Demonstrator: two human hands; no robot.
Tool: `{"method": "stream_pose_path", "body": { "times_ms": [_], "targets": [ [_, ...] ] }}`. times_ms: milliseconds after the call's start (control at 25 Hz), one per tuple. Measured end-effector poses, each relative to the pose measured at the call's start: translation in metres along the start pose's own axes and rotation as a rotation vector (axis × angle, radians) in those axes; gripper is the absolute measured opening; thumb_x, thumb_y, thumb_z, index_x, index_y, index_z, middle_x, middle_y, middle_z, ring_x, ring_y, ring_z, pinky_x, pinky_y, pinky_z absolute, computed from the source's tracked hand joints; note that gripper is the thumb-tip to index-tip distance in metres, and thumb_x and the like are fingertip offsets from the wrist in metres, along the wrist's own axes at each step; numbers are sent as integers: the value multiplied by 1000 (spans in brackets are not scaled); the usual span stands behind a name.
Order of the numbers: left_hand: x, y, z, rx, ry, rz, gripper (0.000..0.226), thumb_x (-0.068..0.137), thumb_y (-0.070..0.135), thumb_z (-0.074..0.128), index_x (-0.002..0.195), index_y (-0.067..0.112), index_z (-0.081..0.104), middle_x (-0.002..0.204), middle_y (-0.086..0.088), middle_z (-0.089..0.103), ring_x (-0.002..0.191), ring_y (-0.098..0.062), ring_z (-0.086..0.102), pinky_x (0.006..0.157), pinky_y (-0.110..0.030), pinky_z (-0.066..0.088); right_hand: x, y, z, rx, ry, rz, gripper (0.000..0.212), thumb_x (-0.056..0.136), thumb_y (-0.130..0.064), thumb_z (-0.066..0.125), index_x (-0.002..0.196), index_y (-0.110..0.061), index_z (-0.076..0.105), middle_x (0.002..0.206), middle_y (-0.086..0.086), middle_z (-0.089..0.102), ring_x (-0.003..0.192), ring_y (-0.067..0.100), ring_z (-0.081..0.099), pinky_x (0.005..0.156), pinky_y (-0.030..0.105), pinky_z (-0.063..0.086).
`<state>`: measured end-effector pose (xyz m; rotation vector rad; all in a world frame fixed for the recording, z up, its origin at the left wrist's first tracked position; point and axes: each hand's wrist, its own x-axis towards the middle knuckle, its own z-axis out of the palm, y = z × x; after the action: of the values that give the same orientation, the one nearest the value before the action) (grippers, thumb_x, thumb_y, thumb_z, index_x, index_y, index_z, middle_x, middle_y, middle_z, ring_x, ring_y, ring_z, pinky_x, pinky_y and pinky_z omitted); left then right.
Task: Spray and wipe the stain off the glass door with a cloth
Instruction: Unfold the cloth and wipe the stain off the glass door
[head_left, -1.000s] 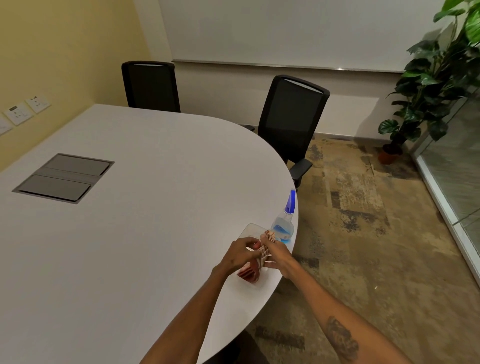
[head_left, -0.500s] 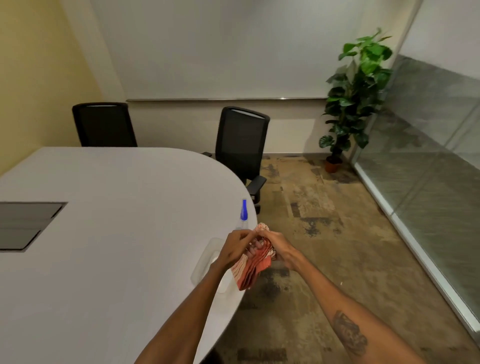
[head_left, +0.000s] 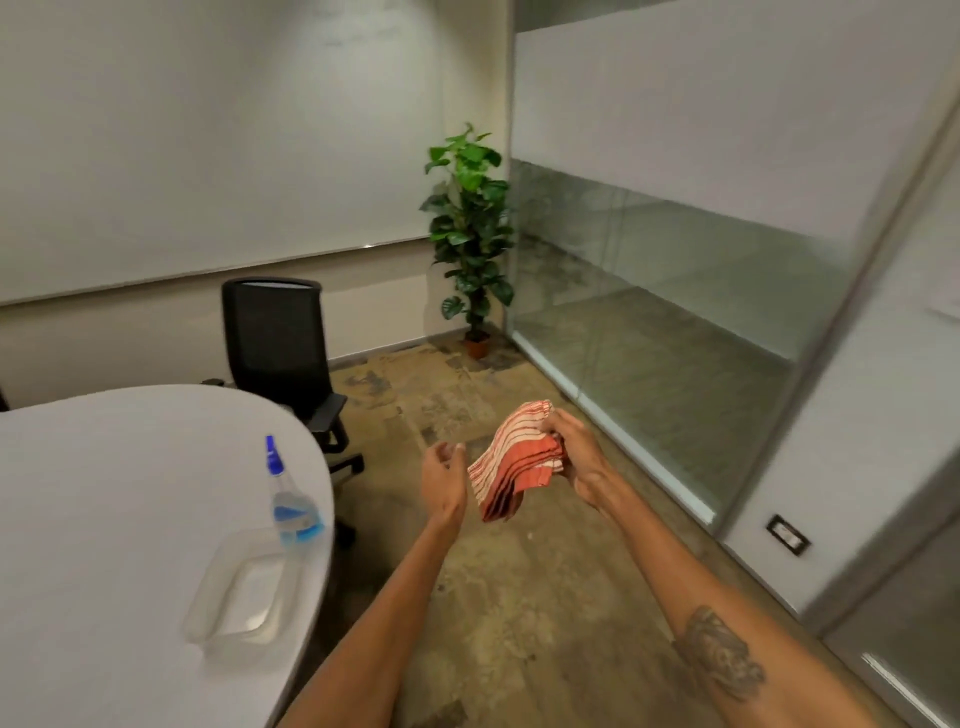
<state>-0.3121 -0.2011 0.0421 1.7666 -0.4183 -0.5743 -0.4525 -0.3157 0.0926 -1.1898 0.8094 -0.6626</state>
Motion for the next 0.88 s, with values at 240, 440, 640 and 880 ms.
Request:
{"method": "stream_pose_path", "body": {
  "times_ms": [240, 440, 640, 880],
  "targets": [
    [-91, 19, 151, -295, -602, -565, 50, 97, 55, 45, 113, 11, 62, 117, -12, 64, 109, -29, 58, 96, -47, 45, -67, -45, -150, 257, 176, -96, 28, 89, -3, 47, 112, -6, 63, 97, 15, 60, 79, 23, 57, 68, 34, 46],
    [-157, 55, 264, -514, -789, -548, 32, 95, 31, 47, 99, 7, 68, 91, -12, 73, 80, -27, 70, 77, -39, 53, -128, -66, -286, 394, 348, -108, 29, 90, -12, 46, 108, -2, 66, 91, 14, 70, 80, 26, 64, 76, 34, 51],
    [-207, 99, 370, -511, -801, -381, 6, 94, 12, 60, 96, 11, 66, 83, -8, 65, 75, -19, 61, 67, -33, 53, -197, -66, -413, 147, 802, -109, 10, 74, -17, 57, 83, -17, 60, 68, 1, 58, 54, 14, 52, 51, 23, 39],
    [-306, 150, 496, -317, -1114, -121, 10, 90, 12, 67, 80, 13, 67, 76, -5, 65, 73, -17, 62, 71, -31, 56, -243, -73, -519, -379, 1185, -234, 37, 90, -15, 63, 127, -16, 62, 119, -2, 66, 111, 17, 62, 96, 30, 48]
  ]
}}
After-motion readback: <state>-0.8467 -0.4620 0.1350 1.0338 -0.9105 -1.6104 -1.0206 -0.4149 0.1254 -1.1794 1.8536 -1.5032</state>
